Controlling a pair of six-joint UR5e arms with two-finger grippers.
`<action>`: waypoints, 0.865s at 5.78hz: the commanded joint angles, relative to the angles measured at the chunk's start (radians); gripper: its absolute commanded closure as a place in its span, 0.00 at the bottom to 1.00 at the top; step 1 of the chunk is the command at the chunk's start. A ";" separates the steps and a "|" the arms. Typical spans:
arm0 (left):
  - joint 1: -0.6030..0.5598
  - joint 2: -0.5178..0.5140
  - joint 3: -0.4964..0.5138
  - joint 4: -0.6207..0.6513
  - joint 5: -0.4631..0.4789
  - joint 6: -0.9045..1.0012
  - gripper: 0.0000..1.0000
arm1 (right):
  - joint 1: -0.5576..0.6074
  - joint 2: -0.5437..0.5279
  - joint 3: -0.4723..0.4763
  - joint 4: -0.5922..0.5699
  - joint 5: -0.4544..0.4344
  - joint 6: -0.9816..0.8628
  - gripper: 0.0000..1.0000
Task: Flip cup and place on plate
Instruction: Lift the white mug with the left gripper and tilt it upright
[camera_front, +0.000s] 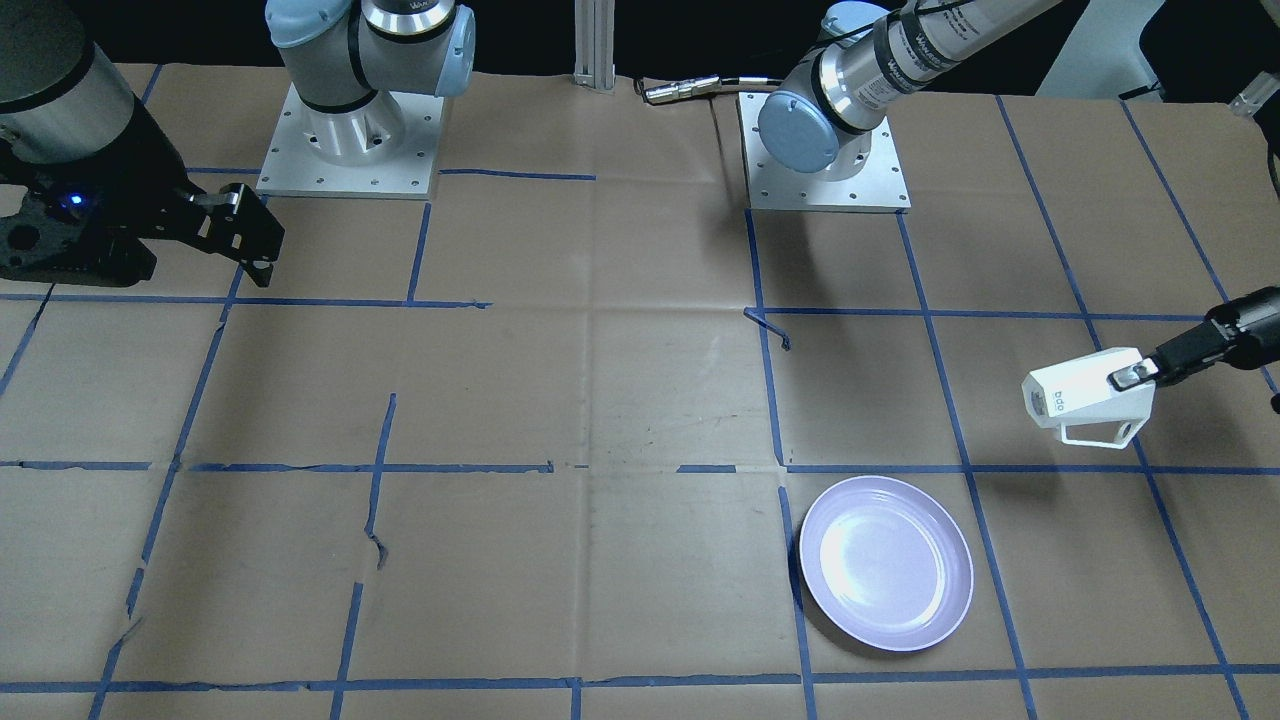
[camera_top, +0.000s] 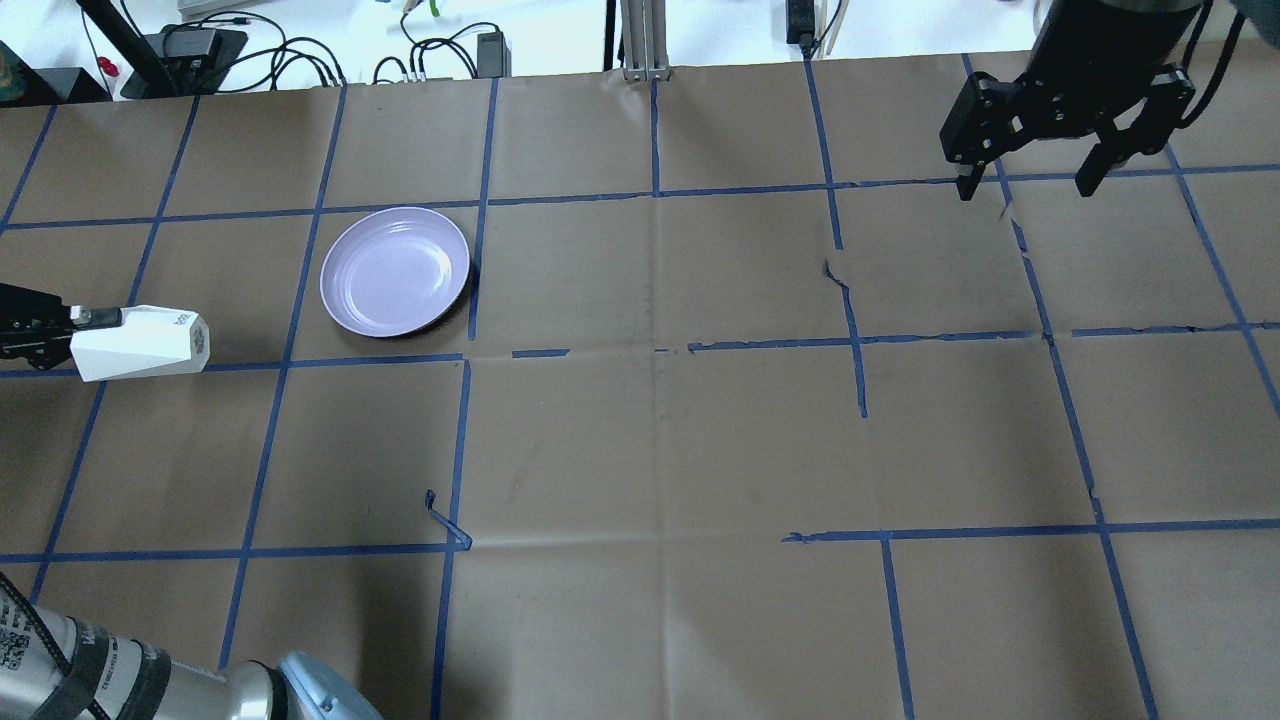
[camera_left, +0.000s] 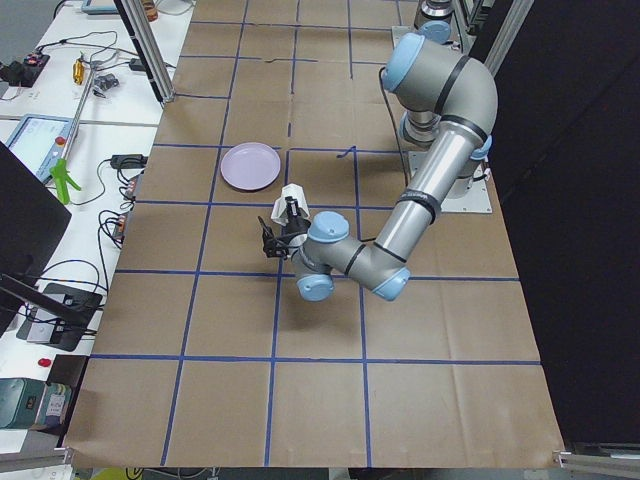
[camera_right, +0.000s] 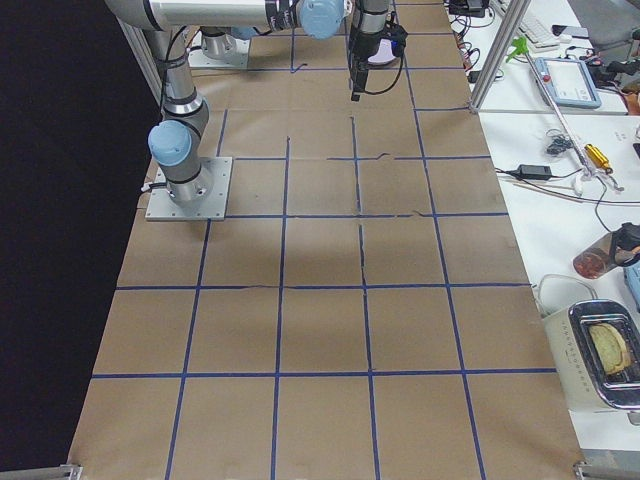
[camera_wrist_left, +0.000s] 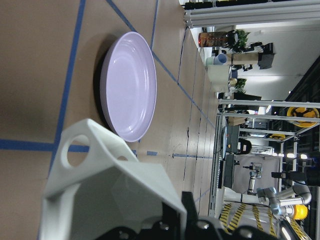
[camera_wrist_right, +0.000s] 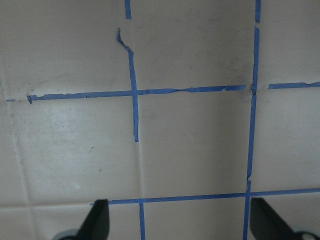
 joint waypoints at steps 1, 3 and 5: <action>-0.004 0.208 0.001 0.017 0.012 -0.169 1.00 | 0.000 0.000 0.000 0.000 0.000 0.000 0.00; -0.216 0.338 0.001 0.338 0.204 -0.538 1.00 | 0.000 0.000 0.000 0.000 0.000 0.000 0.00; -0.550 0.340 0.015 0.626 0.477 -0.867 1.00 | 0.000 0.000 0.000 0.000 0.000 0.000 0.00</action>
